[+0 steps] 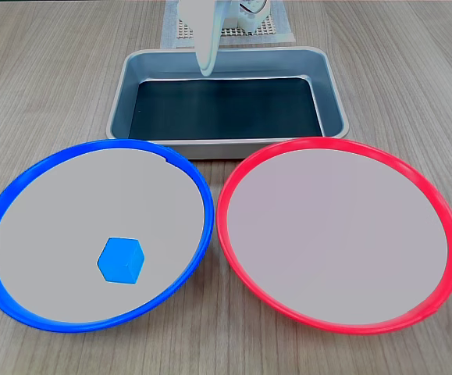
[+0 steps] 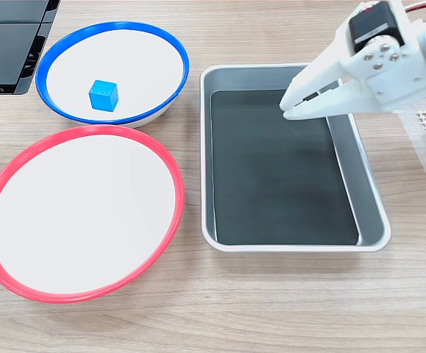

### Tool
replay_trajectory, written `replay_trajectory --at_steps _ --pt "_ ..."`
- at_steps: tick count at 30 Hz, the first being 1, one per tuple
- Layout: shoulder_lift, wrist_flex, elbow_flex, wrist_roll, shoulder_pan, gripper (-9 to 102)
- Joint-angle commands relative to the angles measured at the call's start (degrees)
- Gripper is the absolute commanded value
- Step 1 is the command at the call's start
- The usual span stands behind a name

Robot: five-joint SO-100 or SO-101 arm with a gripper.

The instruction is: Move a blue block from tray to blue dish

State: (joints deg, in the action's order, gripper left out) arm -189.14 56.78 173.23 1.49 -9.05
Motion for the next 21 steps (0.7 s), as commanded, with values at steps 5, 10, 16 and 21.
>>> replay_trajectory --at_steps 5,10,16,21 --pt "-1.41 0.18 0.0 -0.26 -0.18 0" --pt "-1.41 0.18 0.0 -0.26 -0.18 0" --pt "-1.41 0.18 0.0 -0.26 -0.18 0" --pt "-1.41 0.18 0.0 -0.26 -0.18 0"
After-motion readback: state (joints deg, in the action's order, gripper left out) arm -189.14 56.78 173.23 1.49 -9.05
